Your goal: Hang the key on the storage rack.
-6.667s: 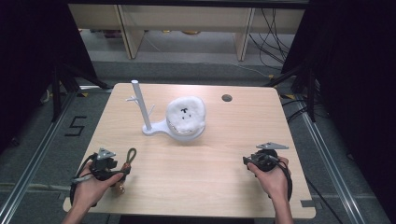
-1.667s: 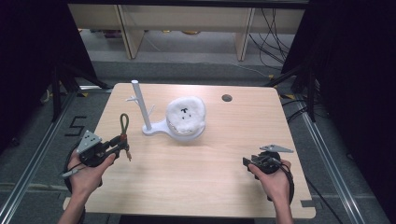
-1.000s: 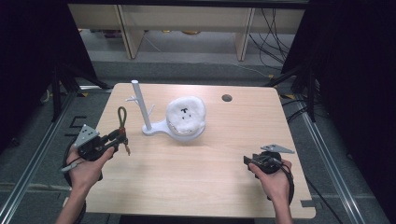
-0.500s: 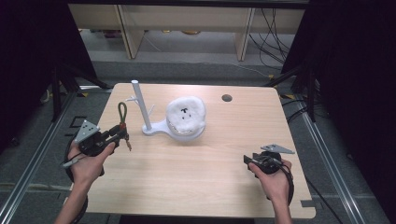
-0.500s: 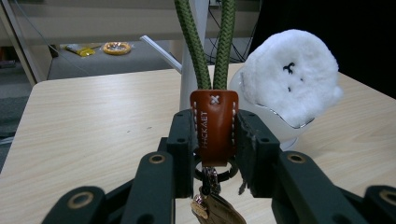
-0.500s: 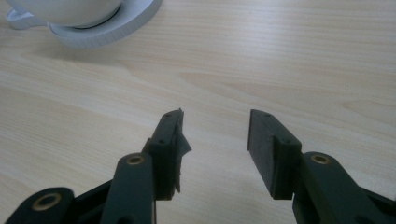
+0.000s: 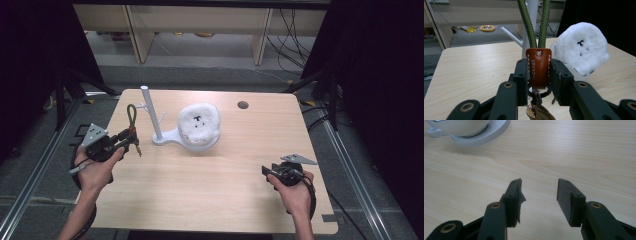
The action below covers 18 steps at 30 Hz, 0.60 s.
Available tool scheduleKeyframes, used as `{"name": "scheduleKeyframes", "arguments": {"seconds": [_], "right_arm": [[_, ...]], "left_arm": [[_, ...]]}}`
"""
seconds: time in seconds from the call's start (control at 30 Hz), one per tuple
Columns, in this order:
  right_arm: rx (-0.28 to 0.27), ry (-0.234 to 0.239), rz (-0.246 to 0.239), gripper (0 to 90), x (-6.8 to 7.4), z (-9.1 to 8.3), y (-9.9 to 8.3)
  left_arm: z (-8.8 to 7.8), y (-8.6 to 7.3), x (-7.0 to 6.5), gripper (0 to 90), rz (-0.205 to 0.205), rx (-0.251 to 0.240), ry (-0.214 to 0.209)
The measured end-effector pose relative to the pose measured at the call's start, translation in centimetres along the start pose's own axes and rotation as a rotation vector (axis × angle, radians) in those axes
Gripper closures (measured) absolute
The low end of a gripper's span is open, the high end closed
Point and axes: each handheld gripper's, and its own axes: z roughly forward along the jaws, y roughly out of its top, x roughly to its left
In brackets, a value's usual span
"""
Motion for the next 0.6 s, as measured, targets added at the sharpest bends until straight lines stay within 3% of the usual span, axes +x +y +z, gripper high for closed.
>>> {"name": "scheduleKeyframes", "arguments": {"seconds": [0.27,0.6], "right_arm": [[-0.01,-0.005,-0.005,55.8,0.0,-0.1,0.1],[0.001,-0.003,0.011,55.6,0.1,0.0,0.0]], "left_arm": [[0.8,0.1,0.1,68.3,0.003,0.017,0.003],[1.8,-0.4,0.7,68.3,-0.024,0.034,0.009]]}}
